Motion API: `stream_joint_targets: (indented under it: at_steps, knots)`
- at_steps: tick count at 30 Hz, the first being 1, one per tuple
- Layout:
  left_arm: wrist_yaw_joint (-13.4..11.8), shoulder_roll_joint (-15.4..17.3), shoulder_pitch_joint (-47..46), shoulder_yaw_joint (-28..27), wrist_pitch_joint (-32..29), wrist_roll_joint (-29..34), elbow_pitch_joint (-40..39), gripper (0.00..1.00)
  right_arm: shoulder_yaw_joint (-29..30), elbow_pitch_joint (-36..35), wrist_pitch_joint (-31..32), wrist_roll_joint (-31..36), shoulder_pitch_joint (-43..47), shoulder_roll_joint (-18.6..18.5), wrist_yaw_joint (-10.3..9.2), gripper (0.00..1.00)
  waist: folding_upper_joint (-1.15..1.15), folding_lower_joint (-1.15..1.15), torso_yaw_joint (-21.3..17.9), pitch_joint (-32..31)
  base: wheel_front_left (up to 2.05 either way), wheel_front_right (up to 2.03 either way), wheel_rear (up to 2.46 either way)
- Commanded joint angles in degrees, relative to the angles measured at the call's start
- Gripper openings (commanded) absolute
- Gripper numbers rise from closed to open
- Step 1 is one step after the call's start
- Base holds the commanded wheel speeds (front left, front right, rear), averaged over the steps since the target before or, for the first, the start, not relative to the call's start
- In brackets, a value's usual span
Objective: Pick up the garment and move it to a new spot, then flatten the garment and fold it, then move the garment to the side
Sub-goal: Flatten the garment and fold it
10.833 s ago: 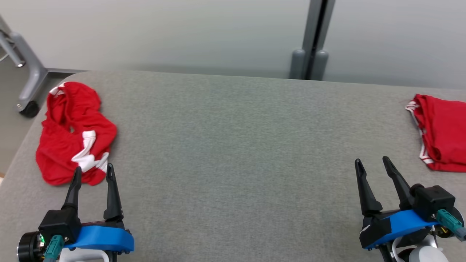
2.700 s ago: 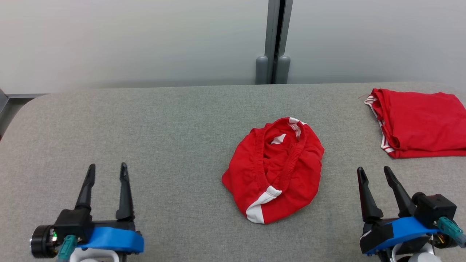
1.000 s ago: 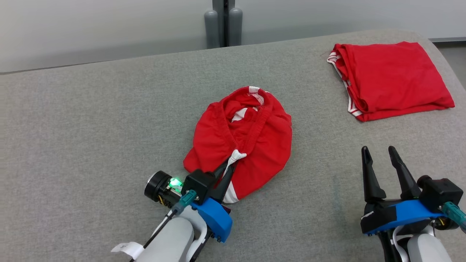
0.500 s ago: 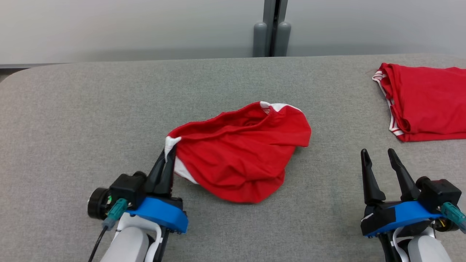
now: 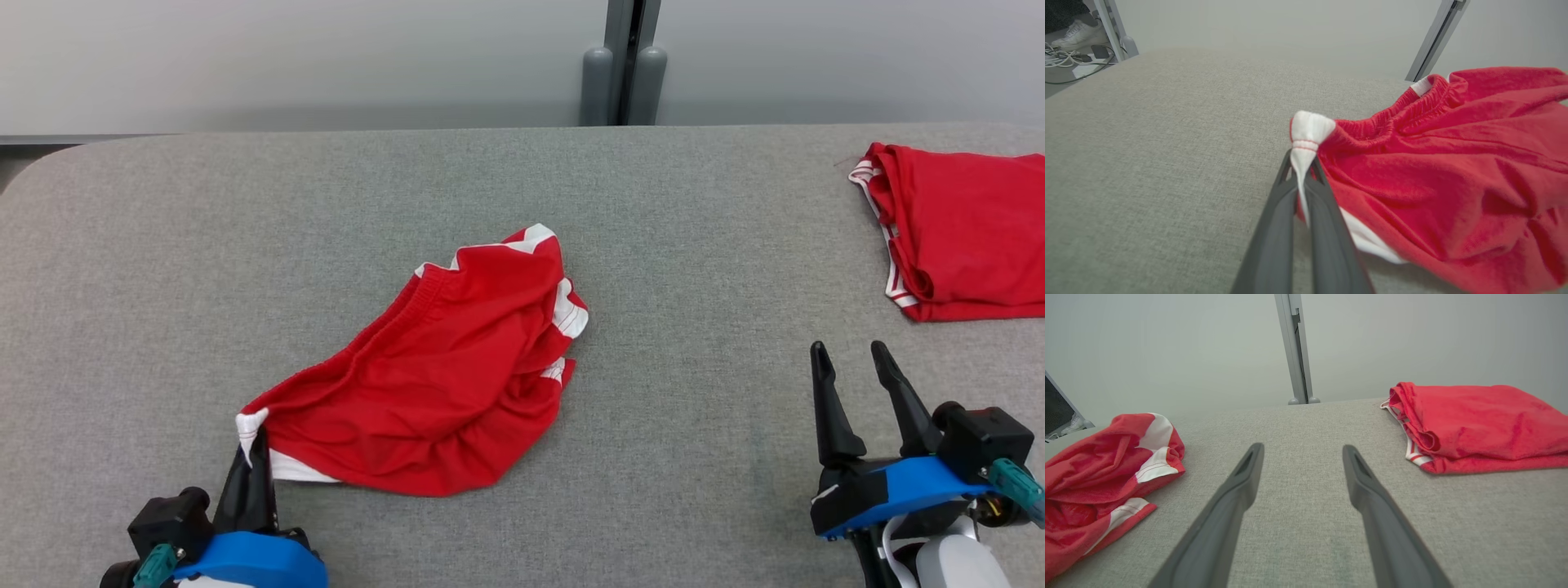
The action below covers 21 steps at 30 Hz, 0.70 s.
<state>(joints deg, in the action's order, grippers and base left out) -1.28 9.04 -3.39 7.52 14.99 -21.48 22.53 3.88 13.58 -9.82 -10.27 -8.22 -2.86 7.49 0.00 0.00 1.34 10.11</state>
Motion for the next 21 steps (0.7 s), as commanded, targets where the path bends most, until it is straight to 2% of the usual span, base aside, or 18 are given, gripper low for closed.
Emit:
stream_joint_targets:
  at_steps: [1,2,4,9,14,21]
  knots:
    - [0.2,0.3,-0.1,-1.0,0.3,0.5,0.0,0.47,0.2,0.0,0.0,0.0,0.4,-0.1,0.01,1.0,0.0,0.0,0.1,0.0,0.0,0.0,0.0]
    - [0.5,0.1,-0.2,-1.4,0.3,0.8,-0.2,1.0,0.2,0.0,0.0,0.1,0.3,-0.1,0.01,1.0,0.0,0.0,0.1,-0.1,0.0,0.0,0.0]
    - [0.3,-1.0,-0.4,-1.8,0.3,2.0,-1.6,1.0,0.4,0.0,0.0,0.2,0.4,-0.1,0.01,1.0,0.0,0.0,0.3,-0.3,0.0,0.0,0.0]
    - [0.1,-1.4,-1.2,-3.8,0.3,5.3,-6.5,1.0,0.4,0.0,0.4,0.5,0.5,-0.1,0.01,1.0,0.0,0.0,0.6,-1.0,0.0,0.0,0.0]
    - [0.9,-1.6,-1.7,-5.2,0.3,8.4,-11.6,1.0,0.1,0.1,0.6,0.4,1.1,-0.1,0.01,1.0,0.0,0.0,0.4,-2.1,0.0,0.0,0.0]
    - [2.6,-2.4,-2.0,-4.0,0.3,12.1,-15.4,1.0,-0.7,0.6,0.4,-0.1,1.7,-0.1,0.01,1.0,0.0,0.0,-0.6,-3.8,0.0,0.0,0.0]
